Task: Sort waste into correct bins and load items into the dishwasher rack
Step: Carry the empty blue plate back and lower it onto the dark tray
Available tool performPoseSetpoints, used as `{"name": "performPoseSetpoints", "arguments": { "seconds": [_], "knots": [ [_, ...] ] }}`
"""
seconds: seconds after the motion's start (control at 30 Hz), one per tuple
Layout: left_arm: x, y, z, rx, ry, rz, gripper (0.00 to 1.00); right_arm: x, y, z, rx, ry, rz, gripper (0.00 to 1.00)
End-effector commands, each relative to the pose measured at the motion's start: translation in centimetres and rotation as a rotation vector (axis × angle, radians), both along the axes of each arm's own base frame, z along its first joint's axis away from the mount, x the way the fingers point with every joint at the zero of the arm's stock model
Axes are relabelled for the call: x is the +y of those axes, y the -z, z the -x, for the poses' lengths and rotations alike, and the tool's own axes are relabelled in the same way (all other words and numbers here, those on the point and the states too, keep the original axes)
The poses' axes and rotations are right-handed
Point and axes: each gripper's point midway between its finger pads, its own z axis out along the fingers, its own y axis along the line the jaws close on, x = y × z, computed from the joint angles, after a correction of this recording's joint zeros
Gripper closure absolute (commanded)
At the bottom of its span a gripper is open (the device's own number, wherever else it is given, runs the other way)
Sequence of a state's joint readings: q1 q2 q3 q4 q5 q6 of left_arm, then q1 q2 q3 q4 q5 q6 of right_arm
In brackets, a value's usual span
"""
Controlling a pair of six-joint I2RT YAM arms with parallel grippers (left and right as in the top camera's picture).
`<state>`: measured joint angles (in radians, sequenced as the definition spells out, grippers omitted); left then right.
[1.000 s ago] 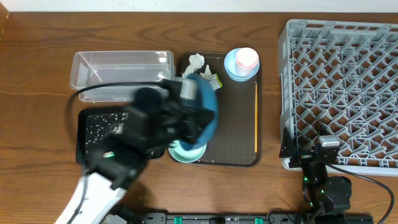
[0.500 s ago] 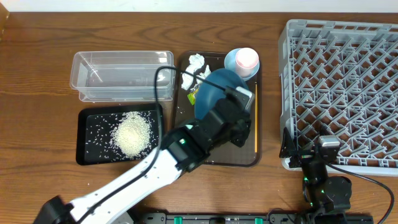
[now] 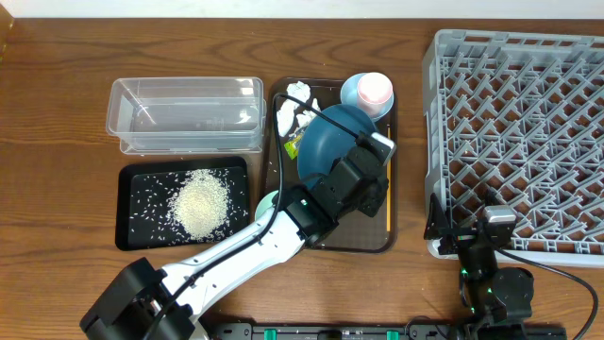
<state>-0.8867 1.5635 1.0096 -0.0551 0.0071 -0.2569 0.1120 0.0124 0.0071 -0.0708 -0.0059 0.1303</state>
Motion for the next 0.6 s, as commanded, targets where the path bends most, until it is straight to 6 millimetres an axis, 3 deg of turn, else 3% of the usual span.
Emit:
{"name": "performPoseSetpoints", "arguments": {
  "seconds": [0.0,0.33,0.57],
  "knots": [
    [-0.2,0.2,-0.6,-0.022,-0.001,-0.029,0.93,0.1,0.1,0.0,0.003,-0.005,-0.011,0.01],
    [-1.6,2.2,1.4,0.013,0.054,-0.068,0.93,0.1,0.1,0.0,0.004,-0.005,-0.011,0.01],
    [-1.2,4.4,1.0,0.03,0.032,-0.123,0.92,0.1,0.1,0.0,0.004,-0.005,-0.011,0.01]
  ]
}}
